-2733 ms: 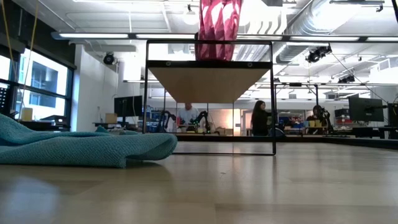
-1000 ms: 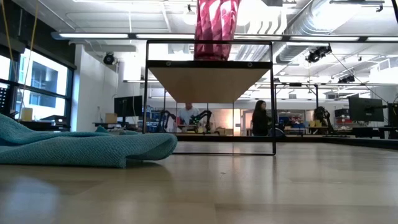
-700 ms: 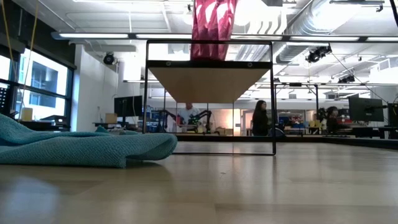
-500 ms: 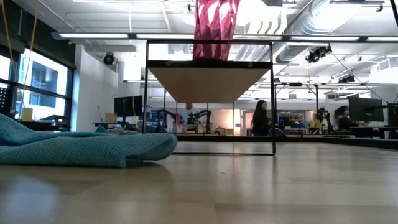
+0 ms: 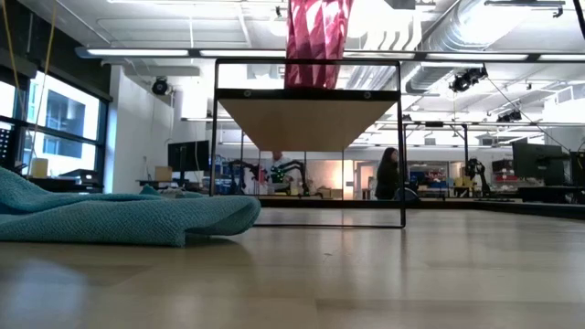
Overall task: Stack small to large cups/mugs on shelf
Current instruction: Put the red cup on the shelf
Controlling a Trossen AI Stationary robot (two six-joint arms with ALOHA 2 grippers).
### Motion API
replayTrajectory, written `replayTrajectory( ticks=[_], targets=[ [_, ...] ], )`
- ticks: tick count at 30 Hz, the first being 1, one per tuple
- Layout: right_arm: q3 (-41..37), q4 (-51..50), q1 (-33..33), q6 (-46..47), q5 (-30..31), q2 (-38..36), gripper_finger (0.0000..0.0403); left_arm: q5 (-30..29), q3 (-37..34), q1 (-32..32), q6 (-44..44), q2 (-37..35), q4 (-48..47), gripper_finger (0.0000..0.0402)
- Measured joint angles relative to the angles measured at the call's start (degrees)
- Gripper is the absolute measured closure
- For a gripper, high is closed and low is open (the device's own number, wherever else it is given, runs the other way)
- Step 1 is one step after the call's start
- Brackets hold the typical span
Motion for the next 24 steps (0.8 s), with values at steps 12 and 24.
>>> replayTrajectory(
  ticks=[12,24],
  targets=[
    [-0.1,0.0,0.0,0.0,0.0,0.1,0.0329,0.1,0.0,0.0,0.1,0.0,0.0,0.0305],
    [1.2,0.2,0.0,0.0,0.7,0.1,0.0328,0.1,0.0,0.0,0.1,0.0,0.0,0.0305]
  ],
)
